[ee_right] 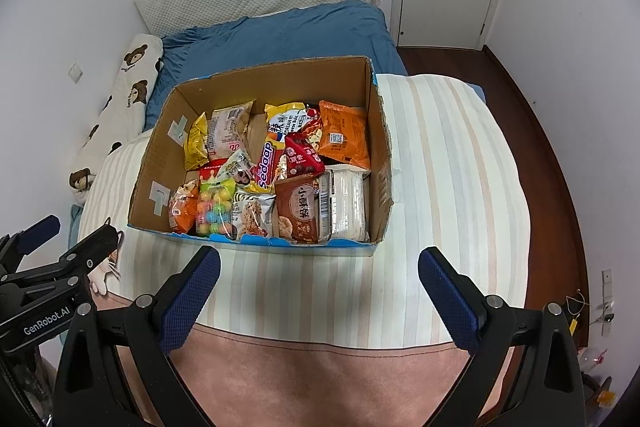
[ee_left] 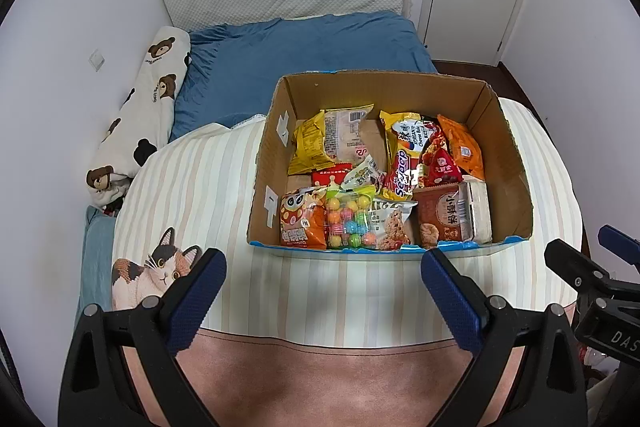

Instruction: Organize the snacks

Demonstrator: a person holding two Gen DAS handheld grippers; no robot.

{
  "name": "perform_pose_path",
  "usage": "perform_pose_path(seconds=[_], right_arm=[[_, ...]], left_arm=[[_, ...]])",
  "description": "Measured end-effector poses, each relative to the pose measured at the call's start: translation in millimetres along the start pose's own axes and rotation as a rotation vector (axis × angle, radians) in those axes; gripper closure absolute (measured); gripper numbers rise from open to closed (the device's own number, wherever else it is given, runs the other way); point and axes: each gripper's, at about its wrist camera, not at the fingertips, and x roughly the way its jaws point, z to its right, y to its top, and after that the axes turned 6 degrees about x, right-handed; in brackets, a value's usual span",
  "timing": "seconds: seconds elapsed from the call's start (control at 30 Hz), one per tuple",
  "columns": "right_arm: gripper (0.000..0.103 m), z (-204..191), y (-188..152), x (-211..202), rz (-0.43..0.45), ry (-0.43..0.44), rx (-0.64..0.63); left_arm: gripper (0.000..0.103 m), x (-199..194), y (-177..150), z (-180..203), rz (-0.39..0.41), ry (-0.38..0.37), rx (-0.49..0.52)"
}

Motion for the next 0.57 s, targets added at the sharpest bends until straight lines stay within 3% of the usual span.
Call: perform_pose_path(seconds=[0.57], right_arm=[[0.002, 4.3, -3.1, -1.7, 0.001, 0.000, 0.013]], left_arm=[[0.003, -5.1, 1.0, 0.1, 0.016, 0.006, 0.003]])
